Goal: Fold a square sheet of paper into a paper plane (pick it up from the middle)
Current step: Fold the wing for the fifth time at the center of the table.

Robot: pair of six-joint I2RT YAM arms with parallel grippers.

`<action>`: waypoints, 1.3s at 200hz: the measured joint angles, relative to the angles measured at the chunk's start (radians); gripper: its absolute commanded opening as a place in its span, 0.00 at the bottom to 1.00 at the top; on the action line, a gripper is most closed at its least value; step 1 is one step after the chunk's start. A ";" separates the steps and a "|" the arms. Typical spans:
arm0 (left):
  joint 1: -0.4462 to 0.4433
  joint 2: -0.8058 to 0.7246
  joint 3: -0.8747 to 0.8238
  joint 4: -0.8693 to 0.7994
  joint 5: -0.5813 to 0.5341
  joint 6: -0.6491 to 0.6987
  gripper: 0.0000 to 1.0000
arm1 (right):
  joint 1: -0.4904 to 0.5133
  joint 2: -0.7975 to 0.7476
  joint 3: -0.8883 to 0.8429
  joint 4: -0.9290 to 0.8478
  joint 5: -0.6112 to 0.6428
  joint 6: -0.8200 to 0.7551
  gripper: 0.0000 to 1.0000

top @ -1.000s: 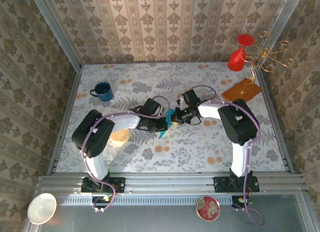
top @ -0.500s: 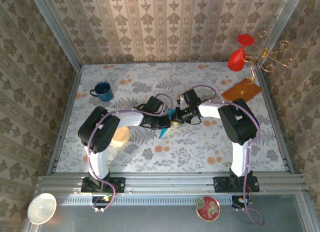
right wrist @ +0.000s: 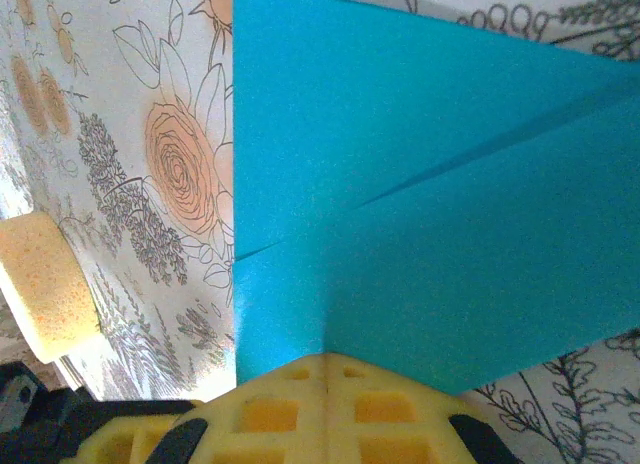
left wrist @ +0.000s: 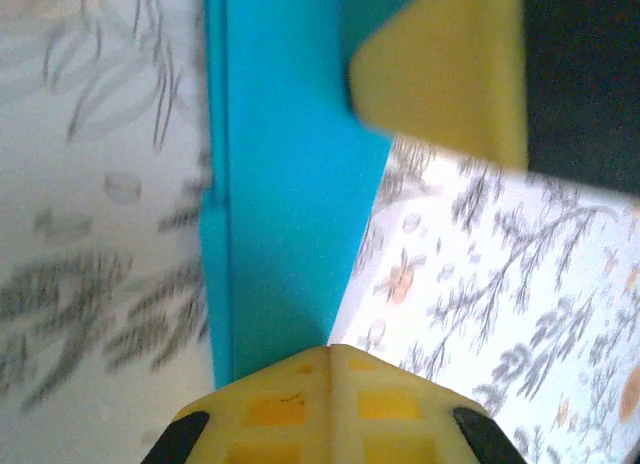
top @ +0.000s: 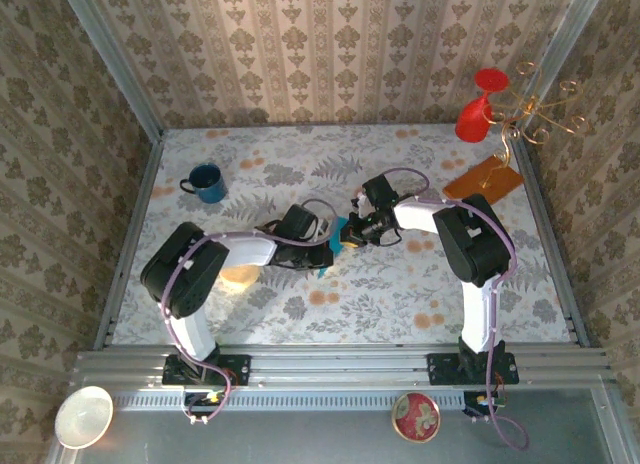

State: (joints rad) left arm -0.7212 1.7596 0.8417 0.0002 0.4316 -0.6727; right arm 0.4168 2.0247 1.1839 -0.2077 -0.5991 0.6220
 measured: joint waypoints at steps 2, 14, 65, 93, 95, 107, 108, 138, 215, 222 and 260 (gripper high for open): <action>-0.002 -0.004 -0.005 0.000 0.000 0.000 0.05 | 0.000 0.000 0.000 -0.001 0.000 -0.001 0.02; -0.011 -0.031 -0.031 -0.016 0.001 0.008 0.05 | 0.000 0.001 0.003 -0.004 0.000 -0.003 0.02; -0.030 -0.150 -0.122 -0.134 0.004 0.058 0.06 | 0.000 0.005 0.021 -0.025 0.008 -0.023 0.03; -0.011 -0.234 -0.148 -0.227 0.001 0.068 0.10 | 0.000 0.003 0.031 -0.045 0.008 -0.034 0.08; -0.010 -0.242 -0.147 -0.231 -0.001 0.068 0.10 | 0.000 0.001 0.032 -0.049 0.010 -0.037 0.08; 0.000 -0.281 -0.142 -0.252 -0.010 0.068 0.14 | 0.002 -0.009 0.034 -0.072 0.017 -0.044 0.14; 0.002 -0.286 -0.140 -0.255 -0.012 0.069 0.14 | 0.002 -0.010 0.034 -0.073 0.017 -0.045 0.15; 0.054 -0.383 -0.106 -0.269 -0.056 0.063 0.28 | 0.016 -0.096 0.034 -0.142 0.043 -0.062 0.36; 0.214 -0.480 -0.133 -0.224 -0.221 -0.011 0.74 | 0.158 -0.250 0.086 -0.294 0.395 0.069 0.66; 0.219 -0.480 -0.140 -0.224 -0.232 -0.011 0.77 | 0.172 -0.233 0.101 -0.312 0.431 0.087 0.66; 0.244 -0.487 -0.175 -0.217 -0.269 -0.012 0.87 | 0.232 -0.122 0.204 -0.373 0.581 0.173 0.62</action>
State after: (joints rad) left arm -0.4774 1.2728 0.6666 -0.2165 0.1623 -0.6849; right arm 0.6487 1.9030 1.3876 -0.5812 -0.0177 0.7952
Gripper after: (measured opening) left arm 0.853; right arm 0.635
